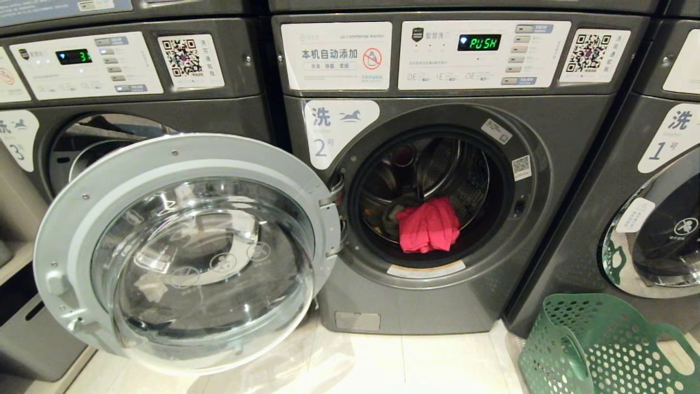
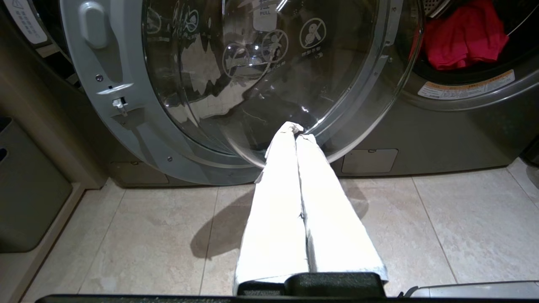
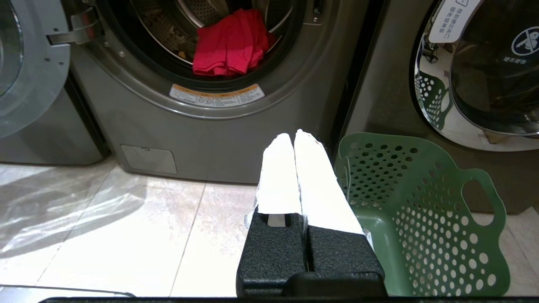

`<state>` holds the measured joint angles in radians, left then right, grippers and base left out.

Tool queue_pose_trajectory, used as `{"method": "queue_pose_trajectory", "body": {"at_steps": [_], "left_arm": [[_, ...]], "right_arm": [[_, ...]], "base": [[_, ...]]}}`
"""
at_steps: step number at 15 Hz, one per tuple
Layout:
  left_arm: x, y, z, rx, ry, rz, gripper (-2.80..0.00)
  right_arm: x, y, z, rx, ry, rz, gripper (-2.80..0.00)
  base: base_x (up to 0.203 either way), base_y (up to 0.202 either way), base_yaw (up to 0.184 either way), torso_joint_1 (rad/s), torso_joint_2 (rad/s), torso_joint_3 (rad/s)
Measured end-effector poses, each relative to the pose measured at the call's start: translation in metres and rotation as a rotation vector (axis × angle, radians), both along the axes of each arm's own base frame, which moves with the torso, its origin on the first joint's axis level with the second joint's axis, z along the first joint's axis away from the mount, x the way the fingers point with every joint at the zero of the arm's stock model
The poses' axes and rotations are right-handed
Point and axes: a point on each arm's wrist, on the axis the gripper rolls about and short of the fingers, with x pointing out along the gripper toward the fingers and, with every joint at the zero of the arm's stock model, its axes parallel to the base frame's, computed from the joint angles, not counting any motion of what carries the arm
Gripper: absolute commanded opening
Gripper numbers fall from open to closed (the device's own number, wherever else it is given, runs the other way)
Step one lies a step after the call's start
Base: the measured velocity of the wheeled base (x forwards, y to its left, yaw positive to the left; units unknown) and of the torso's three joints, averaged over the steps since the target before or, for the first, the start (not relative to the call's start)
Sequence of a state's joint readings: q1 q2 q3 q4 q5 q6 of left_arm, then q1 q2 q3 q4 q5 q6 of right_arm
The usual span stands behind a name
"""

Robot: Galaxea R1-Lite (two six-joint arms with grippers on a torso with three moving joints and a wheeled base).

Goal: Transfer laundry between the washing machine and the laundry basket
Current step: Pick a cloth and place it into the basket

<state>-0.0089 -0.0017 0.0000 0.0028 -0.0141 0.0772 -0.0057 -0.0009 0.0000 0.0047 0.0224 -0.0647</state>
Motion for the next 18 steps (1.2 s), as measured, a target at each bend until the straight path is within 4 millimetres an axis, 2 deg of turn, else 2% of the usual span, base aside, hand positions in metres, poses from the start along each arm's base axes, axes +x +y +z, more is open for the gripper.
{"method": "queue_pose_trajectory", "body": {"at_steps": [5, 18], "left_arm": [[0.0000, 0.0000, 0.0000, 0.004, 0.000, -0.001, -2.80], [0.0000, 0.0000, 0.0001, 0.004, -0.001, 0.000, -2.80]], "right_arm": [[0.0000, 0.0000, 0.0000, 0.001, 0.000, -0.001, -2.80], [0.0000, 0.0001, 0.0002, -0.011, -0.003, 0.001, -2.80]], "base": [[0.000, 0.000, 0.000, 0.003, 0.00, -0.046], [0.000, 0.000, 0.000, 0.004, 0.00, -0.191]]}}
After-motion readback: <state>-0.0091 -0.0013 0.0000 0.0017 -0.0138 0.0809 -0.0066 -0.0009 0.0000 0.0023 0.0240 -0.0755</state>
